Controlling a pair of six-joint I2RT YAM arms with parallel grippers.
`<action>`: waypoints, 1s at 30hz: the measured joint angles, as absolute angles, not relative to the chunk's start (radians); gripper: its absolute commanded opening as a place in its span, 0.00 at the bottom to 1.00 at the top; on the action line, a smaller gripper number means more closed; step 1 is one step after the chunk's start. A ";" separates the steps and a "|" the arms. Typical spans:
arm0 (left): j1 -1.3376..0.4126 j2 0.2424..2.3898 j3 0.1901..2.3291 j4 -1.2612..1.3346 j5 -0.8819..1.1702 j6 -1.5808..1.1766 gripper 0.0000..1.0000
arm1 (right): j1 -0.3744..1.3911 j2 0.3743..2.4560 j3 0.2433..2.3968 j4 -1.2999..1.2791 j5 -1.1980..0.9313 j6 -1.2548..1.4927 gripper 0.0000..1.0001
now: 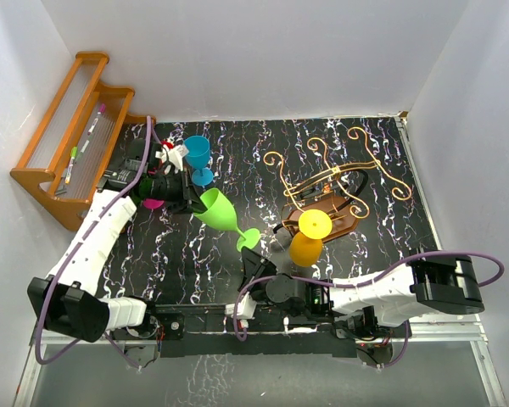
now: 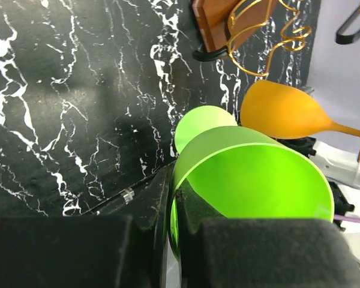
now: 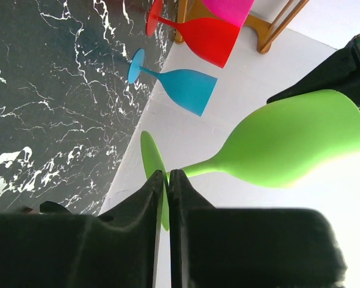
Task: Take the wine glass off the wine glass rack
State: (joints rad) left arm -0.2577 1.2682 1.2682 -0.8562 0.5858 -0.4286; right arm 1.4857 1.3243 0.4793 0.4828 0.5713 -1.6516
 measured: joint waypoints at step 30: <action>-0.228 1.630 1.433 -0.720 -0.237 -0.340 0.00 | 1.492 1.324 0.565 0.348 0.604 -1.309 0.42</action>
State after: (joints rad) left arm -0.2279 1.6299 1.4326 -0.7204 -0.2375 -0.3401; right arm 1.4918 1.3235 0.5648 0.3477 0.6044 -1.3094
